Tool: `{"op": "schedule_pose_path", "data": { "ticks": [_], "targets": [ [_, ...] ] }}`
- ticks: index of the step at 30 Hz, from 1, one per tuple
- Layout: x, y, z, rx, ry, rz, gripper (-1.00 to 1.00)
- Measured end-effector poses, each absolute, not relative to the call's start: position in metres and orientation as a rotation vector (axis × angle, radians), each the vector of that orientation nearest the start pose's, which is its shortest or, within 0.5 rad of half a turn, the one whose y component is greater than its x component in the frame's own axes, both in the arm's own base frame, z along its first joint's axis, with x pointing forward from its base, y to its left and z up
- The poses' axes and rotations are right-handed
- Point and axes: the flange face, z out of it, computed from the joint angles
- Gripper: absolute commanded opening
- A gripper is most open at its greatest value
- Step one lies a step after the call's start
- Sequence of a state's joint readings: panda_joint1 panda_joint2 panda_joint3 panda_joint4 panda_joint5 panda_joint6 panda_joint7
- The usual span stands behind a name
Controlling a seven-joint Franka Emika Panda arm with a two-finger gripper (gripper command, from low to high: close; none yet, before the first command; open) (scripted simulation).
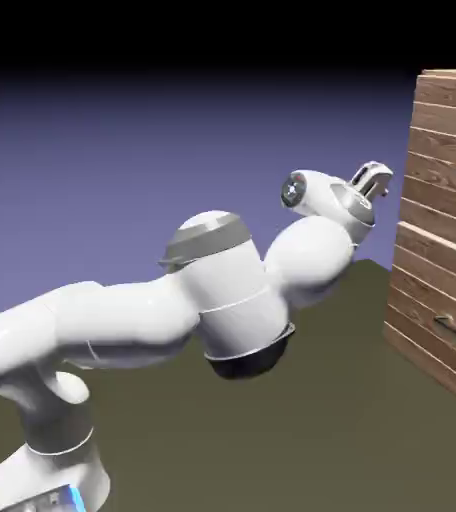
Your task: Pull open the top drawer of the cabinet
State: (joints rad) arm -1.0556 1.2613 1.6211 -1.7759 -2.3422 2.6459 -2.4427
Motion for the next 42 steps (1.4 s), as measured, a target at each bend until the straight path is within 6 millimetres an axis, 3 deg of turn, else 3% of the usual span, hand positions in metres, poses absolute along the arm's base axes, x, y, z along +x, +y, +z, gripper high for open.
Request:
{"op": "schedule_pose_path", "data": {
  "ticks": [9,10,16,17,19,31,42],
  "targets": [
    [0.665,-0.076,0.519,-0.615,1.482,-0.613,0.0],
    [0.665,-0.076,0.519,-0.615,1.482,-0.613,0.0],
    [0.709,-0.077,0.52,-0.614,1.482,-0.612,0.0],
    [0.715,-0.076,0.519,-0.614,1.482,-0.613,-1.0],
    [0.715,-0.076,0.519,-0.614,1.482,-0.613,-1.0],
    [0.625,-0.076,0.519,-0.613,1.481,-0.613,-1.0],
    [0.516,-0.077,0.519,-0.613,1.482,-0.613,-1.0]
  ]
}}
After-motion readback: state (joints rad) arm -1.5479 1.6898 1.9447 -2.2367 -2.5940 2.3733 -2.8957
